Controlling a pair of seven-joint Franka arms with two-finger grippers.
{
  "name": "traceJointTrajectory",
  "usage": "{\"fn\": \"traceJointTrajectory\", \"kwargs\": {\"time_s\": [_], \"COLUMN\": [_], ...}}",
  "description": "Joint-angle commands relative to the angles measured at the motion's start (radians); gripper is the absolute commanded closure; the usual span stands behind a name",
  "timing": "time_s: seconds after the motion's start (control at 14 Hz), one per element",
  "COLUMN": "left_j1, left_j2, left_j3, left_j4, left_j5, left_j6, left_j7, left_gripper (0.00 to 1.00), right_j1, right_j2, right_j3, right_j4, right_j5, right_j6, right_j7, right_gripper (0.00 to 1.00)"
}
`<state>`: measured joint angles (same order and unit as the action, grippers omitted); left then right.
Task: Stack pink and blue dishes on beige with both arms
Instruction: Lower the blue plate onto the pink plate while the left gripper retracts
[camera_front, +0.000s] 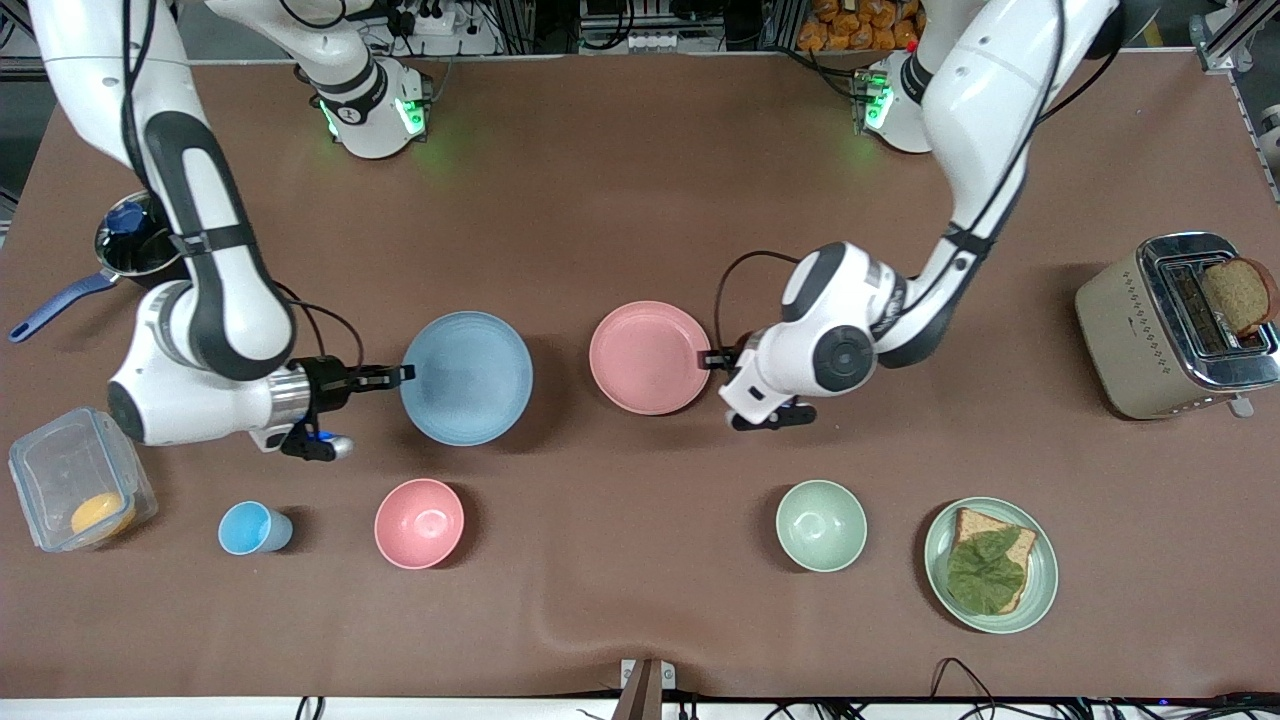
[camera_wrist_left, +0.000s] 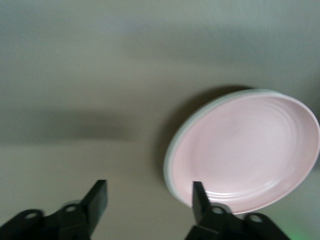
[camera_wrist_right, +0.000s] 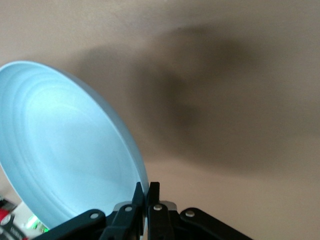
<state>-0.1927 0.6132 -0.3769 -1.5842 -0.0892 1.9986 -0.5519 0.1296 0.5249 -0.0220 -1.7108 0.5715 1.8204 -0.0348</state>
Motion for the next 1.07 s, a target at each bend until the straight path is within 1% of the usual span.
{"fn": "traceJointTrajectory", "kwargs": {"time_s": [0.0, 0.14, 0.29, 0.43, 0.57, 0.79, 1.0], "left_j1": [0.070, 0.133, 0.205, 0.269, 0.326, 0.367, 0.387], "left_j2": [-0.160, -0.239, -0.300, -0.343, -0.389, -0.458, -0.513], "left_j3": [0.003, 0.003, 0.003, 0.001, 0.001, 0.003, 0.003], "left_j4": [-0.027, -0.025, -0.022, -0.004, 0.001, 0.001, 0.001], "left_j5": [0.088, 0.089, 0.089, 0.089, 0.089, 0.089, 0.089], "left_j6": [-0.090, -0.133, -0.184, -0.259, -0.305, -0.329, -0.371], "left_j7": [0.003, 0.035, 0.120, 0.234, 0.289, 0.332, 0.345], "left_gripper": [0.00, 0.00, 0.00, 0.00, 0.00, 0.00, 0.00], "right_j1": [0.099, 0.151, 0.197, 0.264, 0.324, 0.402, 0.453], "right_j2": [-0.043, -0.039, -0.039, -0.034, -0.031, -0.031, -0.031], "right_j3": [-0.009, -0.007, -0.009, -0.009, -0.009, -0.010, -0.013], "right_j4": [-0.078, -0.078, -0.079, -0.079, -0.079, -0.081, -0.092], "right_j5": [0.027, 0.066, 0.097, 0.100, 0.100, 0.099, 0.087], "right_j6": [0.107, 0.147, 0.177, 0.229, 0.264, 0.292, 0.299], "right_j7": [0.123, 0.193, 0.240, 0.329, 0.397, 0.487, 0.529], "right_gripper": [1.00, 1.00, 1.00, 1.00, 1.00, 1.00, 1.00]}}
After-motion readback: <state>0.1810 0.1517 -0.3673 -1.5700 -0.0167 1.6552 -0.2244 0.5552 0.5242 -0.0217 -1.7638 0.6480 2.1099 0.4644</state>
